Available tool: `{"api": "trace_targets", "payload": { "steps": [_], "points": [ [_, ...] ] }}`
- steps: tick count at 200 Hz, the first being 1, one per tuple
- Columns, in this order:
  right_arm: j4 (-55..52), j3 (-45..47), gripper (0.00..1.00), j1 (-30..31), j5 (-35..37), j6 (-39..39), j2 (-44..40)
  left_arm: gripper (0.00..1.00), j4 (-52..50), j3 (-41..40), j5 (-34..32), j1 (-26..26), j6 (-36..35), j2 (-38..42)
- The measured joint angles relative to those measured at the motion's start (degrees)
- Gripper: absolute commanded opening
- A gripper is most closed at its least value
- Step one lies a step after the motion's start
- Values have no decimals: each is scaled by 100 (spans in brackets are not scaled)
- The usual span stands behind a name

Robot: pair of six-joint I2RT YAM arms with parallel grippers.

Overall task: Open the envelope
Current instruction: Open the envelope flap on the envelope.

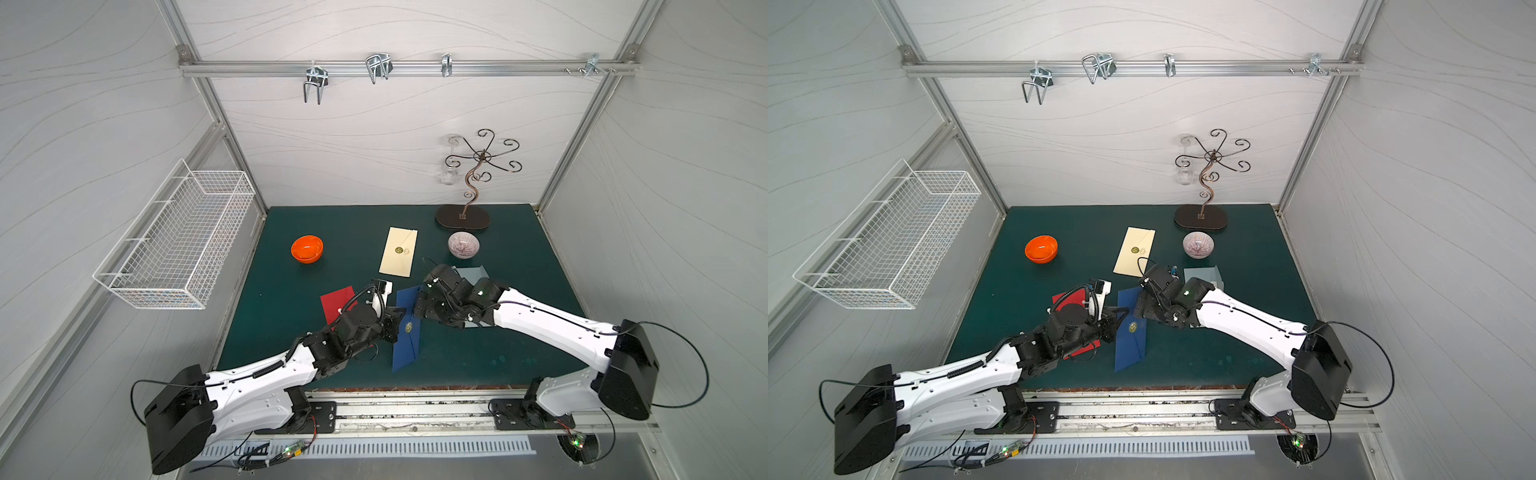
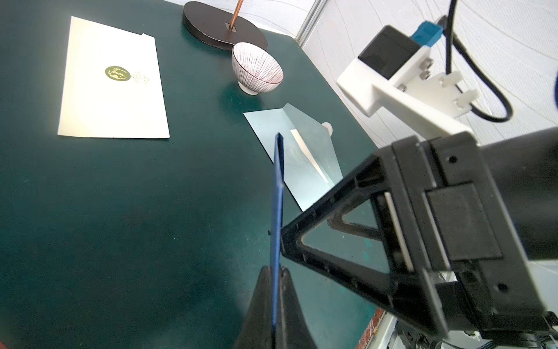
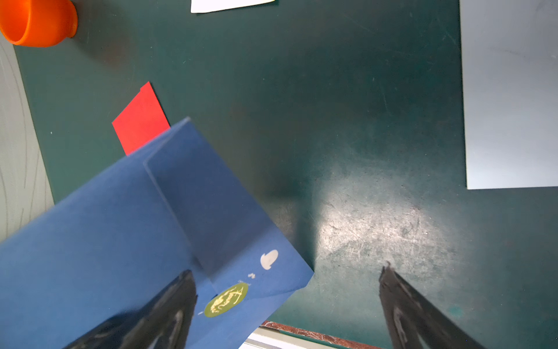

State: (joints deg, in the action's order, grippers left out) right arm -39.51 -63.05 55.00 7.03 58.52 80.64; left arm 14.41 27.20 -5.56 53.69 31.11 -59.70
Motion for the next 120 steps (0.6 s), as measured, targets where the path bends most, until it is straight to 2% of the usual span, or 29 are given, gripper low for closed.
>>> {"api": "trace_targets", "payload": {
  "steps": [120],
  "points": [
    [2, -44, 96, 0, -61, -9, 15, 0, 20, 0, 0, 0, -2, -20]
  ]
}}
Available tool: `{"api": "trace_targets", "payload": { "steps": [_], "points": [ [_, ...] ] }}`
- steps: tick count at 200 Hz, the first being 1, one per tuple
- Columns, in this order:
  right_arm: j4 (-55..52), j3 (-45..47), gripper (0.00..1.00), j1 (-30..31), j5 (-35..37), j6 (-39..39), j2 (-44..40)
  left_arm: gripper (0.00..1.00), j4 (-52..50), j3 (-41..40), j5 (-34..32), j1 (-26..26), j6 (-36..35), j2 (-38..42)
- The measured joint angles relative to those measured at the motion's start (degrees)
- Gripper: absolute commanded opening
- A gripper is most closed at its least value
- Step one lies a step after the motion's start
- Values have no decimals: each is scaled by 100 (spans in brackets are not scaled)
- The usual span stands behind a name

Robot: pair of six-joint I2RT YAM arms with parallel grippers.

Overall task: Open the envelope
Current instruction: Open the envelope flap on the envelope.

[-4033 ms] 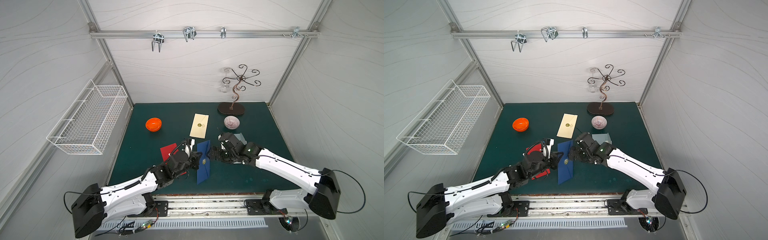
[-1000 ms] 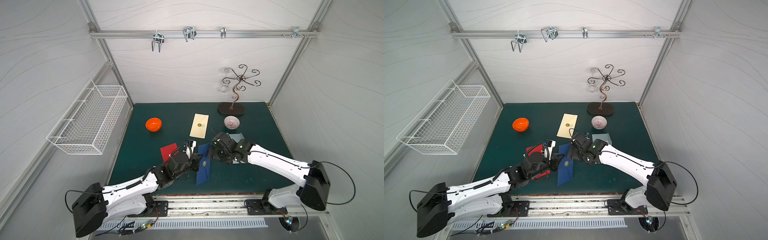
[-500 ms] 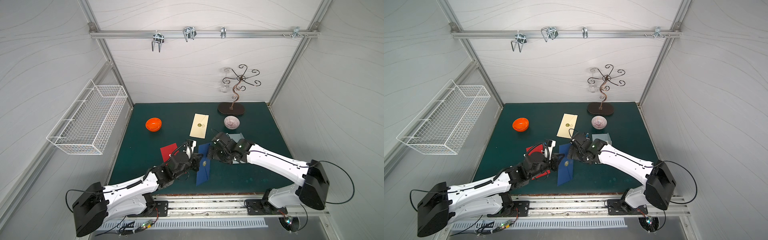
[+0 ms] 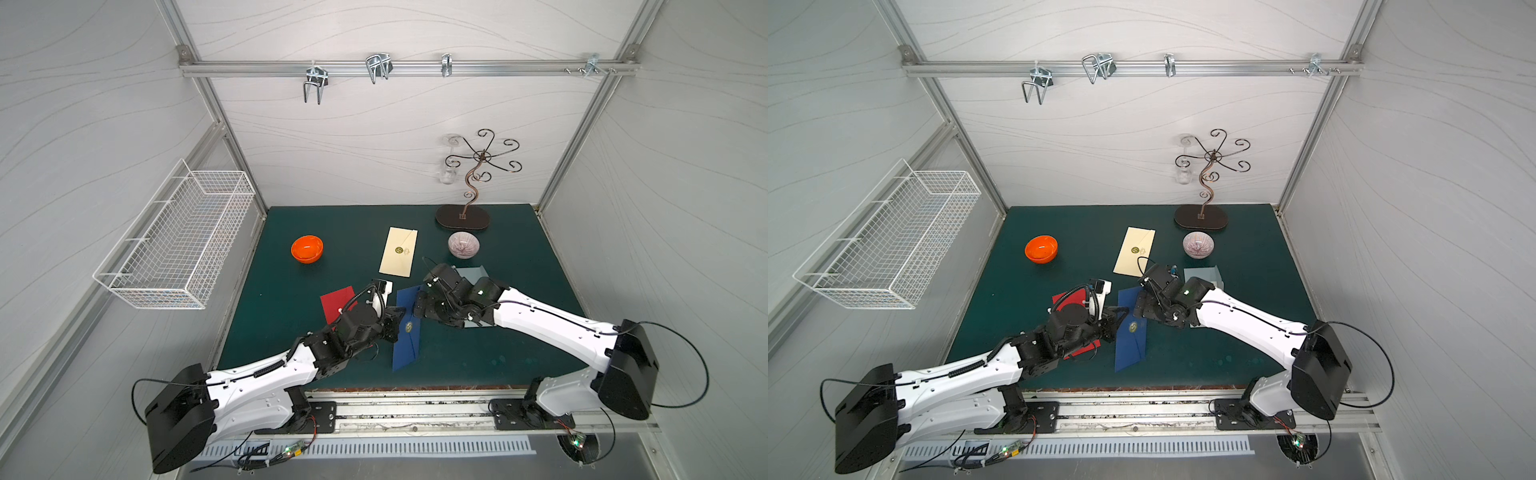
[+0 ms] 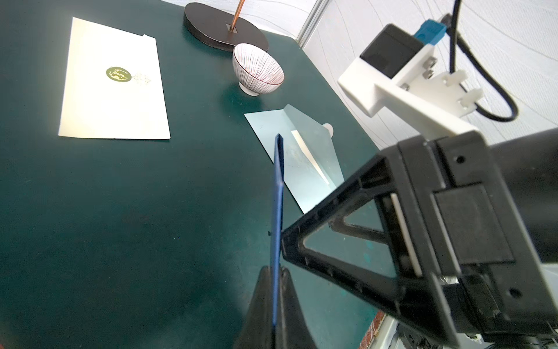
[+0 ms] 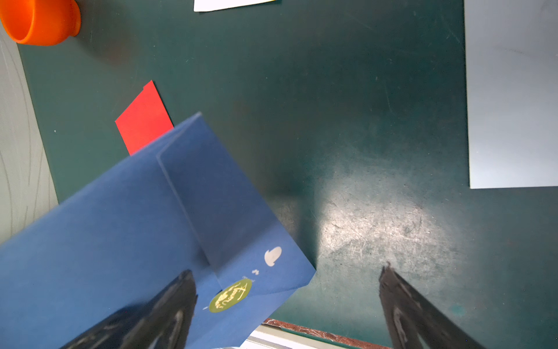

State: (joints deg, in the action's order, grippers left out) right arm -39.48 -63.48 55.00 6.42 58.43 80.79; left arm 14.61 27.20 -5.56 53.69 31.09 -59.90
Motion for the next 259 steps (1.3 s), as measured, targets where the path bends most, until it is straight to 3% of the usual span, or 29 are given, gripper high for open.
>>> {"api": "trace_targets", "payload": {
  "steps": [108, 175, 259],
  "points": [
    [-216, -210, 95, 2, 234, -59, 149, 0, 31, 0, 2, 0, -46, -7],
    [70, 133, 95, 7, 485, -127, -444, 0, 98, 2, 15, 0, -48, -70],
    [35, -114, 95, 7, 232, -212, 125, 0, 96, 2, 22, 0, -48, -72]
  ]
}}
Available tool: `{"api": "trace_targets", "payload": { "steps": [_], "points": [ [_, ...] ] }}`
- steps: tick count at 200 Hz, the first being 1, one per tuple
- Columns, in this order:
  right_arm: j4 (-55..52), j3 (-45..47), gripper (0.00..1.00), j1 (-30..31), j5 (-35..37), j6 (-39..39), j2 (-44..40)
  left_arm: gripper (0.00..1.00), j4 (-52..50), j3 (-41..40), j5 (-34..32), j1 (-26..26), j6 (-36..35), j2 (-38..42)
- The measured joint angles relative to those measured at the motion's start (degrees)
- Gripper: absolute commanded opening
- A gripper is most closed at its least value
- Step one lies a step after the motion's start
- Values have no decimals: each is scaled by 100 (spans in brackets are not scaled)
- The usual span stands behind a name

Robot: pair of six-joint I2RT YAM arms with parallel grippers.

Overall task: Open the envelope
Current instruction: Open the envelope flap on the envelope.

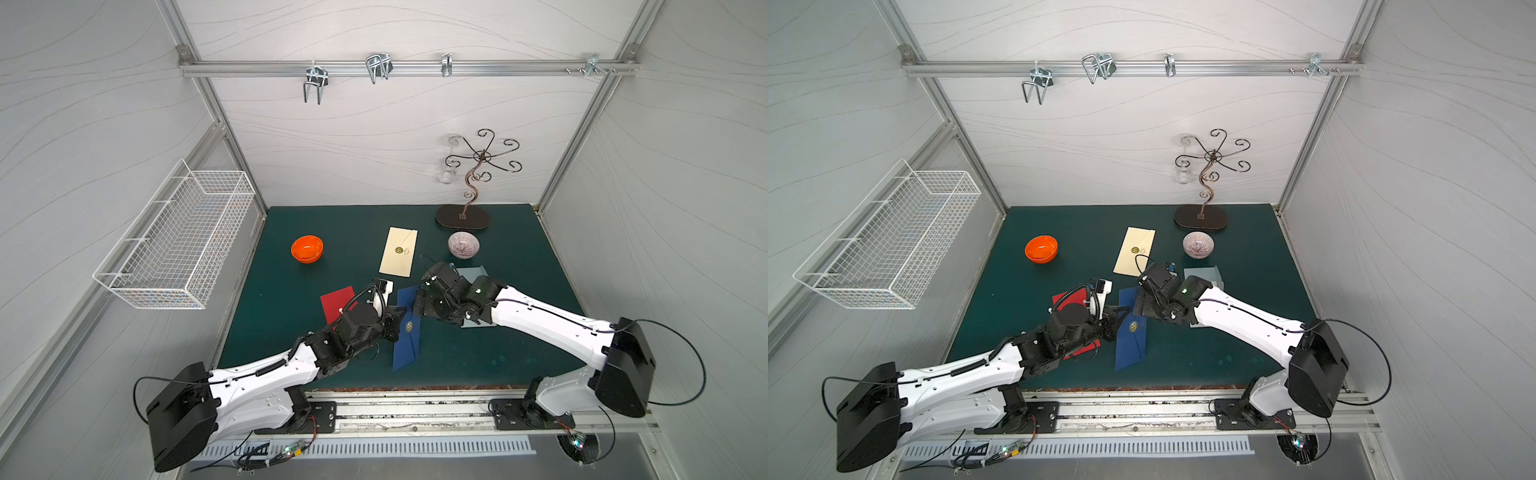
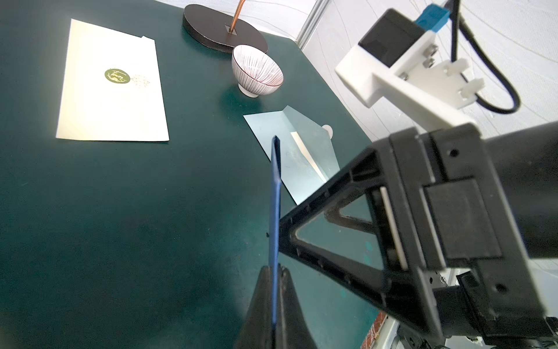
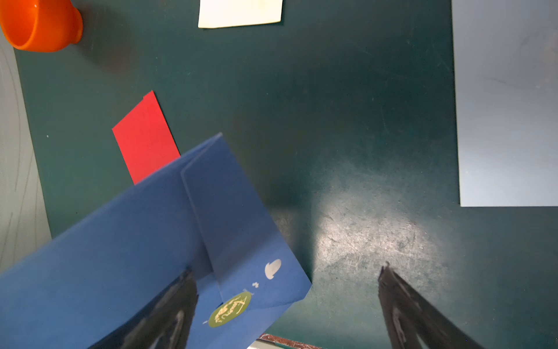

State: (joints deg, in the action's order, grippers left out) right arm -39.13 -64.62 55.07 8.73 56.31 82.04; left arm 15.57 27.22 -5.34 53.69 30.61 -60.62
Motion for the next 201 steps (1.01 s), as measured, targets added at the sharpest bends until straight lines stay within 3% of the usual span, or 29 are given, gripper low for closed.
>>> {"api": "trace_targets", "payload": {
  "steps": [201],
  "points": [
    [-756, -472, 95, 24, 31, -81, 258, 0, -13, 0, 2, 0, 9, 15]
  ]
}}
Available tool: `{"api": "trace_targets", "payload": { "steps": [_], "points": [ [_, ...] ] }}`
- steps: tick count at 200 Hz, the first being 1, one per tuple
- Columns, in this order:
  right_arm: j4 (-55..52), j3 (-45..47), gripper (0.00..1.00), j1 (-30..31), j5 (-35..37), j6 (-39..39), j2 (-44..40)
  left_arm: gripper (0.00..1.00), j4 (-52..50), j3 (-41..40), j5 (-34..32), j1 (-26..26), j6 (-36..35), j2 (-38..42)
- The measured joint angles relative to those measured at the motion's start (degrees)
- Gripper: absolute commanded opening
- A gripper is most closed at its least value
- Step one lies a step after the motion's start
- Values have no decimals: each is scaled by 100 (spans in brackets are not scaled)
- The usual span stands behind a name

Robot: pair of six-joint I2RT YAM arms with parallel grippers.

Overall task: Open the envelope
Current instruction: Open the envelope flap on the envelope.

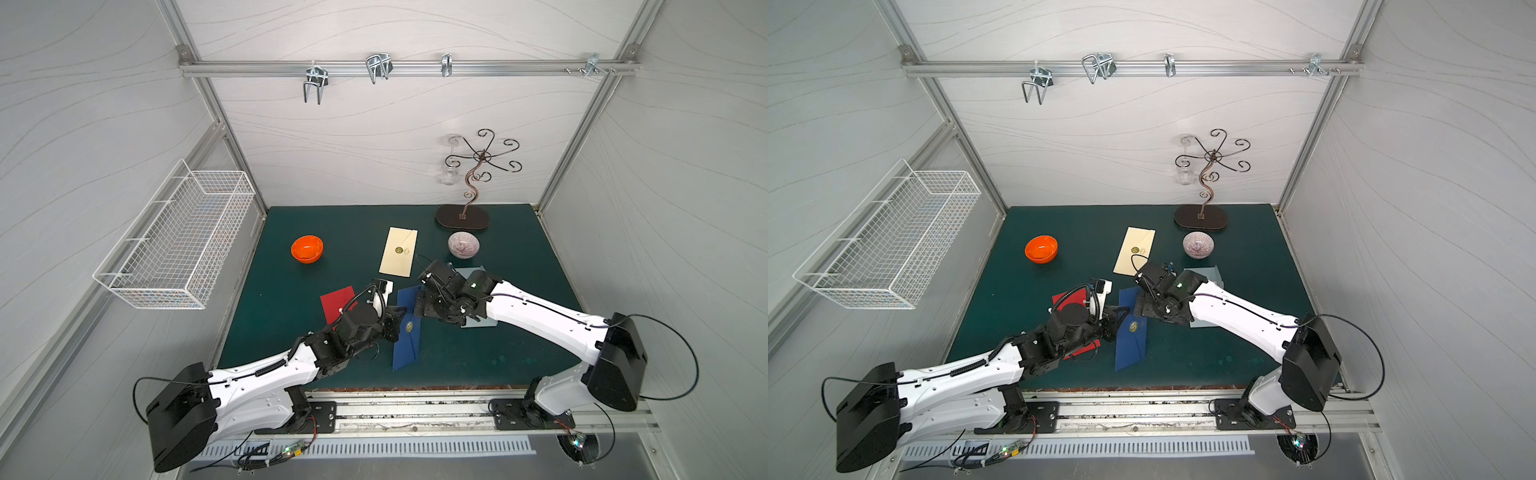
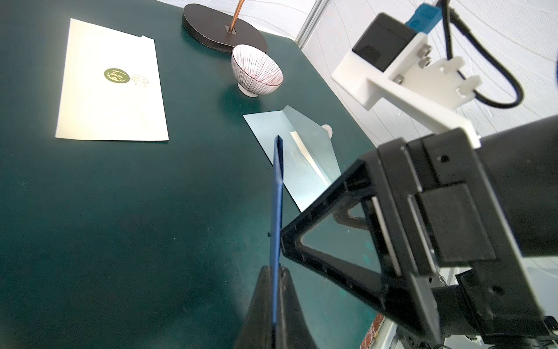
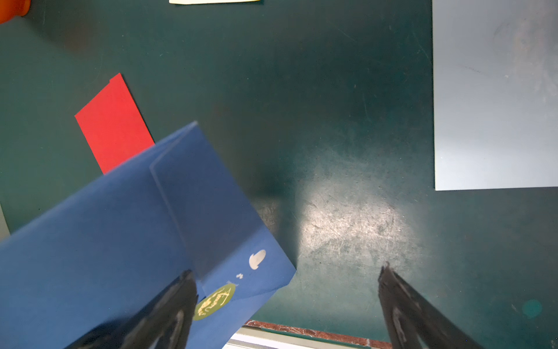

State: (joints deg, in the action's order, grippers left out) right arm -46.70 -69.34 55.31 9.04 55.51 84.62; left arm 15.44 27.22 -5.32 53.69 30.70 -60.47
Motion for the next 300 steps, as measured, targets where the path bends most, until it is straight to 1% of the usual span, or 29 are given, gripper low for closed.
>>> {"api": "trace_targets", "payload": {
  "steps": [33, 37, 51, 124, 228, 300],
  "points": [
    [9, -157, 96, 133, -33, -149, 68, 0, 0, 0, 2, 0, 13, 0],
    [15, -166, 98, 149, -39, -157, 74, 0, 0, 0, 2, 0, 15, 0],
    [15, -170, 99, 173, -33, -186, 87, 0, -7, 0, 0, 0, 17, 0],
    [-146, -177, 99, 179, 101, -223, 352, 0, -109, 0, -20, -4, 15, 66],
    [-348, -295, 99, 184, 295, -236, 356, 0, -105, 0, -13, 0, 15, 81],
    [-396, -315, 99, 184, 302, -234, 356, 0, -105, 0, -7, 0, 7, 85]
  ]
}}
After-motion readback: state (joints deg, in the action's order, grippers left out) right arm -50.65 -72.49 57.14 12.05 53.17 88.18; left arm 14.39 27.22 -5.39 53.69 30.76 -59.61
